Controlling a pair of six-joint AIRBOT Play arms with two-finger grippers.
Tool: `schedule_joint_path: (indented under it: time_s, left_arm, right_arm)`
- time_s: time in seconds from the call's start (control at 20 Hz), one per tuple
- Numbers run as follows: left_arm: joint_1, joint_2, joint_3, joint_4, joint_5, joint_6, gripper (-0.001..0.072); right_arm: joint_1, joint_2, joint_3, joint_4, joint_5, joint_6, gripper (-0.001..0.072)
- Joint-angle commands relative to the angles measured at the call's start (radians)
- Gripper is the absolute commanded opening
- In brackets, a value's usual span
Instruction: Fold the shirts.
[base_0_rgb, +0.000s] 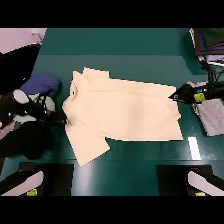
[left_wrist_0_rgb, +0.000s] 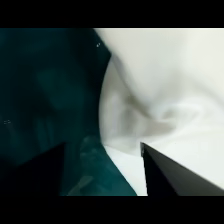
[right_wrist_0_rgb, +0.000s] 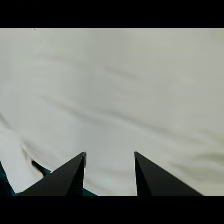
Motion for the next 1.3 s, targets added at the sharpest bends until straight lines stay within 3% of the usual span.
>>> schedule_joint_path:
  time_s: [0.0,0.15,0.2,0.25,0.3,0.6,0.75,0.85,1.0,1.2,1.25]
  left_arm:
    - [0.000,0.019,-0.127,-0.106,0.103,0.021,0.0542]
    - [0.000,0.019,-0.139,-0.208,0.132,0.081,0.0539]
    - [0.000,0.019,-0.139,-0.211,0.138,0.080,0.0414]
    - [0.000,0.019,-0.139,-0.211,0.144,0.081,0.0151]
    - [0.000,0.019,-0.138,-0.215,0.146,0.080,0.0032]
    - [0.000,0.107,-0.046,-0.189,0.100,0.077,0.0032]
    - [0.000,0.153,-0.003,-0.190,0.074,0.077,0.0033]
    - [0.000,0.152,0.002,-0.192,0.056,0.077,0.0034]
    - [0.000,0.152,0.002,-0.193,0.063,0.077,0.0033]
    - [0.000,0.152,0.002,-0.197,0.068,0.077,0.0034]
    - [0.000,0.153,0.002,-0.196,0.065,0.077,0.0034]
  right_arm:
    - [-0.002,0.063,-0.054,0.011,-0.009,-0.006,0.0364]
    - [-0.002,0.091,-0.054,0.010,-0.010,-0.006,0.0364]
    - [-0.002,0.101,-0.055,0.008,-0.010,-0.006,0.0364]
    - [-0.003,0.110,-0.055,0.003,-0.010,-0.006,0.0364]
    - [-0.002,0.120,-0.055,-0.020,-0.006,-0.005,0.0364]
    - [-0.075,0.205,-0.180,-0.280,0.089,0.049,0.0364]
    - [-0.244,0.257,-0.349,-0.280,0.086,0.048,0.0367]
    - [-0.371,0.263,-0.455,-0.278,0.087,0.035,0.0456]
    - [-0.484,0.223,-0.579,-0.274,0.064,0.010,0.0449]
    - [-0.438,0.105,-0.592,-0.242,0.007,-0.009,0.0445]
    - [-0.404,0.080,-0.574,-0.242,-0.009,-0.008,0.0401]
